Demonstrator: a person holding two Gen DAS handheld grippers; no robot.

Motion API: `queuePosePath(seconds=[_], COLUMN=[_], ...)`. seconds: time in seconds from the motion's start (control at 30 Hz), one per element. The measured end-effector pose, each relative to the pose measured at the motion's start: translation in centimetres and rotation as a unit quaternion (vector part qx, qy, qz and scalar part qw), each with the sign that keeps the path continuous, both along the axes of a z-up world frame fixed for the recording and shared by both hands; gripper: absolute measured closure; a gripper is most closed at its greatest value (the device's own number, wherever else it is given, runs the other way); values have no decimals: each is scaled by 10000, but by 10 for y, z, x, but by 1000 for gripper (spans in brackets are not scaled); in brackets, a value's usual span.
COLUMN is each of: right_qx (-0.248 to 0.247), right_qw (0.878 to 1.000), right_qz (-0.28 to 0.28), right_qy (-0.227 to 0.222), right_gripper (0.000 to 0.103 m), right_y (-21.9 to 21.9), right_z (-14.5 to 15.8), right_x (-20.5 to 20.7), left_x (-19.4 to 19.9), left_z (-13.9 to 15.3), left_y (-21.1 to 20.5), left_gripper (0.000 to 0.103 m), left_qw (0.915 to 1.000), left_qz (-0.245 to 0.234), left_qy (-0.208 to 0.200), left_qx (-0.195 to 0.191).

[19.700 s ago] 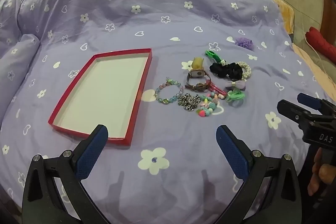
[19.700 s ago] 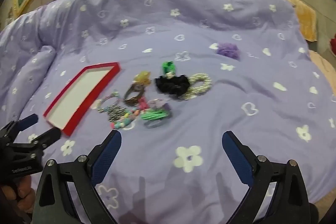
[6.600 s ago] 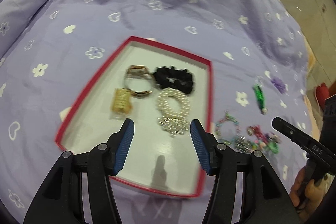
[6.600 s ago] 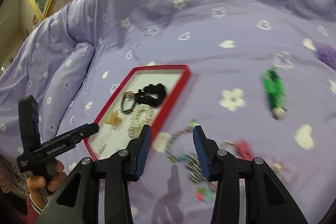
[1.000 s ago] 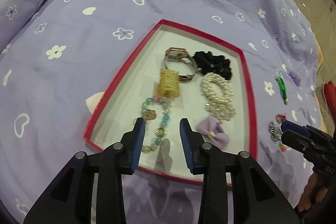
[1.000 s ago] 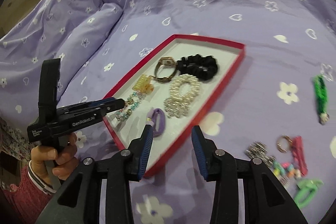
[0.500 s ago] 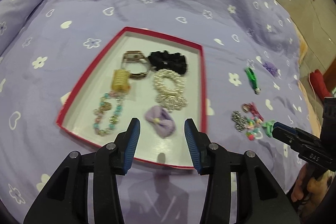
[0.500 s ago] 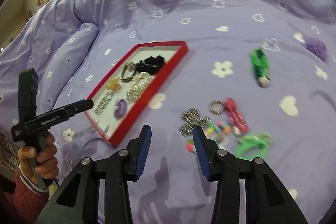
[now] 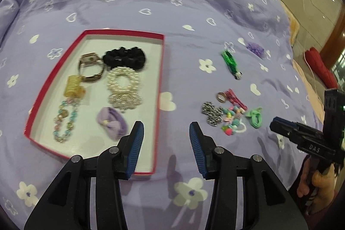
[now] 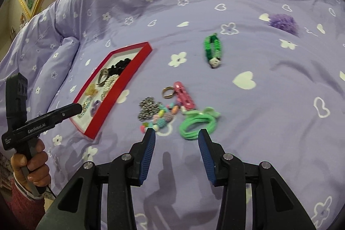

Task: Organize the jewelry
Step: 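Move both open tools back toward the remaining jewelry, then grasp the silver chain bracelet with the left tool while the right tool grasps the mint-green bow hair tie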

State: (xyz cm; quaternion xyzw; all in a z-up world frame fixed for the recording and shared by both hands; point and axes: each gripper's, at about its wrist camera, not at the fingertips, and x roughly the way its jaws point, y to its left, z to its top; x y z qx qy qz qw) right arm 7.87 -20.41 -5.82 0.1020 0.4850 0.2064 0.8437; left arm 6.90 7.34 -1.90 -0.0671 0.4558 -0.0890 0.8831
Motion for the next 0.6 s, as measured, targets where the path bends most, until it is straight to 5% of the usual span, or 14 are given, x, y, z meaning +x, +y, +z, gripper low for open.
queuePosePath(seconds=[0.6], right_qx=[-285], right_qw=[9995], right_qz=[-42], right_qy=[99], right_gripper=[60], right_y=[-4], right_z=[-24], right_x=[25], left_x=[47], left_z=[-34], left_y=[-72], left_gripper=[60], left_qw=[9928], left_qz=[-1079], left_qy=[344], left_qx=[401])
